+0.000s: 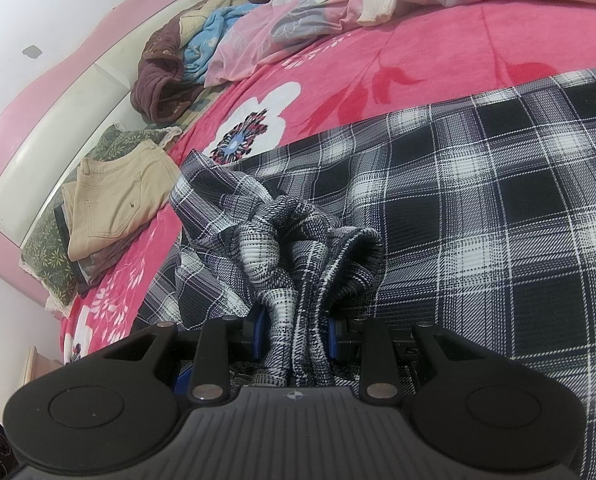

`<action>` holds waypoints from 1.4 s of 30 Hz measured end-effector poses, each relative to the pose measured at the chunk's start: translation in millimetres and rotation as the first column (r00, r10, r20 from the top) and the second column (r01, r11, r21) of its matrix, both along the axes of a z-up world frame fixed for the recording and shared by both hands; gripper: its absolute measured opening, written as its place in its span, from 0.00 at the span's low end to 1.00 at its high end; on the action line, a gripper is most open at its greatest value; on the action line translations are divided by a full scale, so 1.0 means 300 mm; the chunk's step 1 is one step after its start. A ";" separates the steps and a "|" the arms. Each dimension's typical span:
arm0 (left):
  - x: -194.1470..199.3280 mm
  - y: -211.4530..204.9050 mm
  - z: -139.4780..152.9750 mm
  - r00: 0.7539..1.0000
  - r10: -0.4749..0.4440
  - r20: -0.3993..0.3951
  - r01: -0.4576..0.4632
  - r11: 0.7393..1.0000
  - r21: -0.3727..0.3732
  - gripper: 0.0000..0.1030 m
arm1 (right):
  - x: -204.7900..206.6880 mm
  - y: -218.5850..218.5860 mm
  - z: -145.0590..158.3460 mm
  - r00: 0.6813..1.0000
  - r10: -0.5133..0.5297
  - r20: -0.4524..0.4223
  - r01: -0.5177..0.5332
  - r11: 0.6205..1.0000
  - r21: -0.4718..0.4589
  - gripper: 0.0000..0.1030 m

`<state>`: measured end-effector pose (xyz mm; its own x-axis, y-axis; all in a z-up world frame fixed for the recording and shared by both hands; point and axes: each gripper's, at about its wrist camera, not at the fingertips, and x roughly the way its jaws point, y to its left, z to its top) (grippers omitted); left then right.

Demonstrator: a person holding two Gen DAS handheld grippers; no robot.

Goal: Fold clothes
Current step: 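Lift the plaid garment with the right gripper and release the left gripper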

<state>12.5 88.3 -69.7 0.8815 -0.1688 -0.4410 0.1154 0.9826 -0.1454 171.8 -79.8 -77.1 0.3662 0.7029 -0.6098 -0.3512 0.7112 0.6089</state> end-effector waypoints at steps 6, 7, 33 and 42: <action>0.000 0.000 -0.001 1.000 0.000 0.001 0.000 1.000 0.000 0.56 | 0.002 0.003 0.001 1.000 0.000 0.001 0.000 1.000 -0.005 0.29; -0.001 0.000 -0.001 1.000 0.000 0.001 0.000 1.000 0.000 0.56 | 0.001 0.005 0.004 1.000 0.000 0.003 0.000 1.000 -0.011 0.29; 0.030 0.002 0.162 0.999 0.017 -0.034 -0.019 0.998 -0.055 0.56 | 0.106 -0.516 0.272 0.981 -0.157 0.117 0.162 0.986 -0.032 0.20; 0.176 -0.089 0.143 0.989 0.016 -0.149 -0.018 1.000 -0.013 0.56 | 0.147 -0.937 0.314 0.954 -0.270 0.133 0.284 0.954 -0.099 0.20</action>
